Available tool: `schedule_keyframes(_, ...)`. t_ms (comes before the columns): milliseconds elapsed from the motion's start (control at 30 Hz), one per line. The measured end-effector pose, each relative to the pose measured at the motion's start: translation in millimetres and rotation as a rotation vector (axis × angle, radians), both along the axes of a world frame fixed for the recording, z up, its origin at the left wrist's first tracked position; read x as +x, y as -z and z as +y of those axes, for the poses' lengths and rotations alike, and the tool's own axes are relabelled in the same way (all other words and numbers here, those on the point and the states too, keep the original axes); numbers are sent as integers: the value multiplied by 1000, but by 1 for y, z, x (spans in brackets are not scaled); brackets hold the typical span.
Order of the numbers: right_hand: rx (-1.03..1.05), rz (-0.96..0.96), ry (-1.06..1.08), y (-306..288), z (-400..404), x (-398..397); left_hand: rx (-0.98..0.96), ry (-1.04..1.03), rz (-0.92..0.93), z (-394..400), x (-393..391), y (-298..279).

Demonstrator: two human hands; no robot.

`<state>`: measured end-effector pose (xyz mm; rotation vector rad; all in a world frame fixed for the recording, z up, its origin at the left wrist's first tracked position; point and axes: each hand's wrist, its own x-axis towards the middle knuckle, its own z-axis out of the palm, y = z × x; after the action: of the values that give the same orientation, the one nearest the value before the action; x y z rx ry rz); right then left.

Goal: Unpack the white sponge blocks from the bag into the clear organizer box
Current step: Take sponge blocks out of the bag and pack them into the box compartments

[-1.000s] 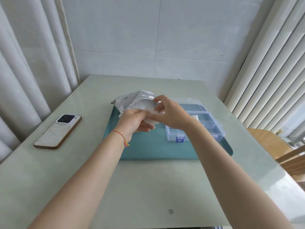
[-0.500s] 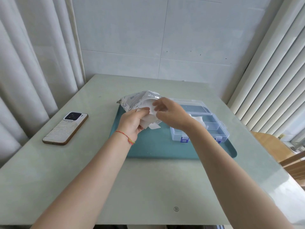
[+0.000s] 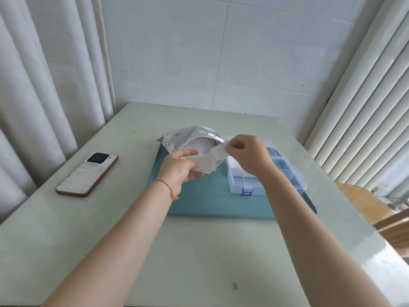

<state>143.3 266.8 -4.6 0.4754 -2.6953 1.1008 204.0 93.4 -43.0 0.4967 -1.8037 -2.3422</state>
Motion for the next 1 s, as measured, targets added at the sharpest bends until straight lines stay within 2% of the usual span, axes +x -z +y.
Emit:
schedule_keyframes(67,-322,-183,-42,-11,12,6,40,-6,22,8,-4,-1)
schedule_keyframes(133,-489,-358,-126,-14,21,12,84,-3,45,17,-7,-3)
schedule_keyframes(233,-441,-401,-138,-10,30,14,106,7,74,34,-15,-6)
schedule_keyframes(433,-350,-396,-25,-5,41,1,192,50,87,58,-26,-21)
schedule_keyframes(533,-304,-400,-3,-5,44,-4,111,47,104,66,-36,-20)
schedule_keyframes(700,-456,-526,-97,-6,46,-11,31,6,158,75,-50,-16)
schedule_keyframes(833,-467,-439,-84,-7,52,-21,32,36,197,81,-58,-16)
schedule_keyframes(933,-317,-348,-58,-11,65,-36,137,66,158,89,-63,-19)
schedule_keyframes(1000,-196,-308,-91,-15,75,-44,273,157,80,94,-64,-22)
